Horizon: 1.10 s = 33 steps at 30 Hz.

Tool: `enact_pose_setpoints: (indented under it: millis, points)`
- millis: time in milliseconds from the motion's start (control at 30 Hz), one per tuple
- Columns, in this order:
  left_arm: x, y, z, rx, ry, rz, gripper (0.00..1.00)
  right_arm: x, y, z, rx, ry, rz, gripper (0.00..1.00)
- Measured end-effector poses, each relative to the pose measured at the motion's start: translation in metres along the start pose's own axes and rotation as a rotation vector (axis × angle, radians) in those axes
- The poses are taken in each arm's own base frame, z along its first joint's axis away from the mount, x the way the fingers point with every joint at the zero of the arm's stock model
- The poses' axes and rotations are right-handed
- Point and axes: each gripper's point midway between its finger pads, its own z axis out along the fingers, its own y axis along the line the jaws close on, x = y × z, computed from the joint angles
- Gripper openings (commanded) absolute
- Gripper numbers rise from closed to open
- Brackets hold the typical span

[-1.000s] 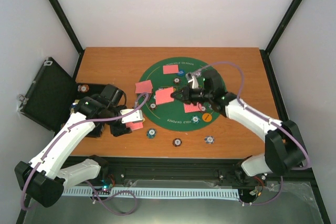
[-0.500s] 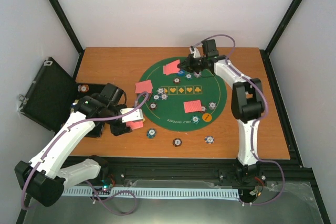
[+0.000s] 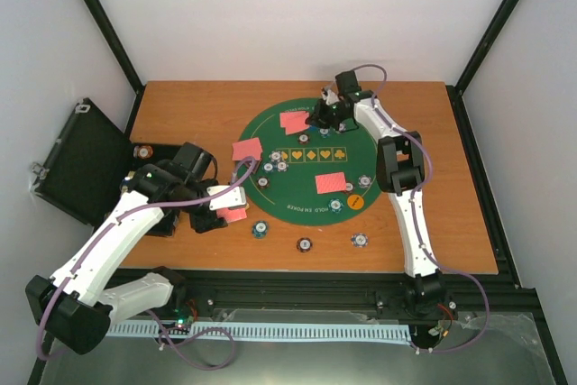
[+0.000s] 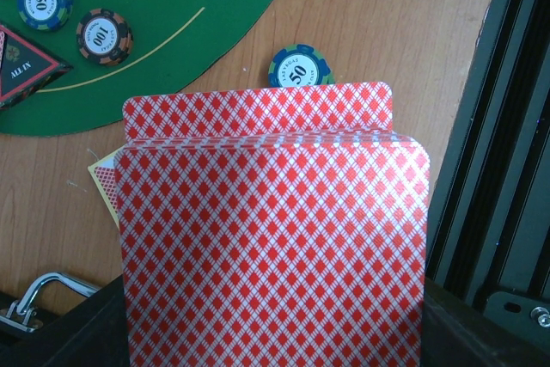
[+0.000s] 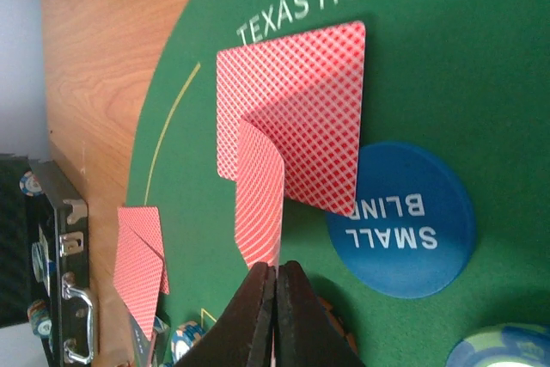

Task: Distribute texas hold em gaming equipment

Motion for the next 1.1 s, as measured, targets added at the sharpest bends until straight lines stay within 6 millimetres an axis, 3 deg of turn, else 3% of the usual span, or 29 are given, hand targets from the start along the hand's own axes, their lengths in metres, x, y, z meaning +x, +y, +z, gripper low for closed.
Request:
enact_pose_setpoints:
  millis: [33, 167, 400, 500, 567, 733, 833, 933, 1000, 1100]
  points:
    - [0.000, 0.000, 0.000, 0.000, 0.000, 0.000, 0.11, -0.002, 0.001, -0.002, 0.002, -0.006, -0.002, 0.12]
    - [0.000, 0.000, 0.000, 0.002, -0.002, 0.000, 0.11, -0.014, 0.007, -0.011, 0.015, -0.043, -0.019, 0.53]
    - [0.000, 0.000, 0.000, 0.004, -0.002, -0.008, 0.12, -0.020, 0.001, -0.020, 0.066, -0.061, -0.017, 0.56]
    - [-0.001, -0.001, 0.000, 0.007, -0.005, -0.014, 0.12, -0.011, 0.001, -0.029, 0.090, -0.054, -0.010, 0.58]
    - [-0.001, -0.001, 0.000, 0.009, -0.007, -0.019, 0.12, 0.003, 0.008, -0.045, 0.099, -0.044, 0.000, 0.61]
    - [-0.004, -0.002, -0.001, 0.012, -0.018, -0.027, 0.11, 0.052, 0.066, -0.109, 0.050, -0.099, -0.062, 0.71]
    - [-0.007, -0.001, -0.003, 0.013, -0.028, -0.029, 0.12, 0.106, 0.118, -0.141, -0.037, -0.134, -0.143, 0.75]
    - [-0.009, 0.000, -0.005, 0.009, -0.036, -0.033, 0.12, 0.171, 0.148, -0.142, -0.132, -0.111, -0.199, 0.77]
    - [-0.010, 0.000, -0.006, 0.009, -0.037, -0.034, 0.12, 0.218, 0.149, -0.130, -0.168, -0.055, -0.198, 0.78]
    - [-0.010, 0.000, -0.006, 0.011, -0.037, -0.035, 0.12, 0.280, 0.135, -0.109, -0.181, 0.045, -0.156, 0.82]
